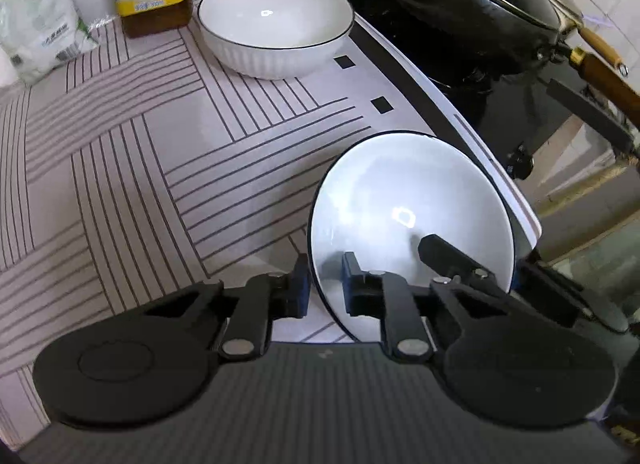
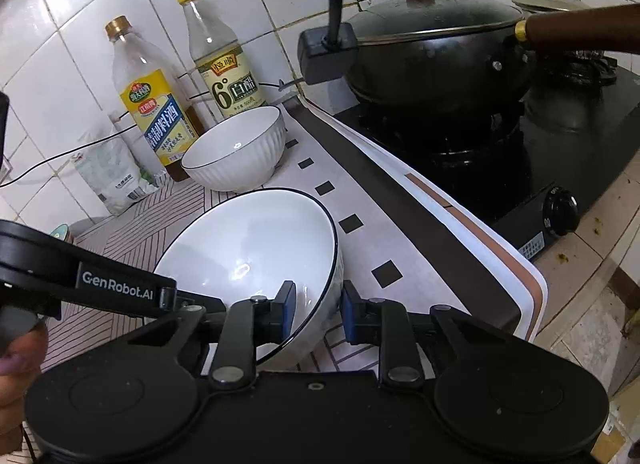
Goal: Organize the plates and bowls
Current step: 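Close both grippers on that white bowl's rim, then lift the white bowl with both grippers and carry it over the first bowl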
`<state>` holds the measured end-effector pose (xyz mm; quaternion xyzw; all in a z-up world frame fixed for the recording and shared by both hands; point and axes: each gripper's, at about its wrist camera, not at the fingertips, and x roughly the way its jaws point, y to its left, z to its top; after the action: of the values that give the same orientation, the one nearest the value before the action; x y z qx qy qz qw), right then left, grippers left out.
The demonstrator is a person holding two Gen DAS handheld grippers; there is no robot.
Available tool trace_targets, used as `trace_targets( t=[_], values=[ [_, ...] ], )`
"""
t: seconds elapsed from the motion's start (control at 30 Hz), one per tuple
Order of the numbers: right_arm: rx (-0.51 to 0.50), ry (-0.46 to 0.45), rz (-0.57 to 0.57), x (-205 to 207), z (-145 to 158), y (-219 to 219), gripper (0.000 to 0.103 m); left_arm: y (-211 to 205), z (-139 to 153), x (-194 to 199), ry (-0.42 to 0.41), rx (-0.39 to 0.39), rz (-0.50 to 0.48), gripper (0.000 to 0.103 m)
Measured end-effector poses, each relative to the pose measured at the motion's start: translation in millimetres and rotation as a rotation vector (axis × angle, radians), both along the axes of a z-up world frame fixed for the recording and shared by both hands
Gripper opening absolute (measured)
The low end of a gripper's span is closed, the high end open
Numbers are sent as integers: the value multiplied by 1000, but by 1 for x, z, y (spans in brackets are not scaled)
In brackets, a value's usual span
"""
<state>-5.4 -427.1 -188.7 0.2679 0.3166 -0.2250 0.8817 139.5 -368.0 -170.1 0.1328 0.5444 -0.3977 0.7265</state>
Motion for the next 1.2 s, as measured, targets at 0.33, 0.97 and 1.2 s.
trace_targets(
  t=[0.33,0.97,1.2],
  values=[
    [58,26,-19,6,-1,5,22,19,3,0,32,32,83,14],
    [84,-19,135,20,31,69,22,109,45,10,8,54,207,14],
    [88,-27,194,23,50,95,22,147,67,9,-1,54,257,14]
  ],
)
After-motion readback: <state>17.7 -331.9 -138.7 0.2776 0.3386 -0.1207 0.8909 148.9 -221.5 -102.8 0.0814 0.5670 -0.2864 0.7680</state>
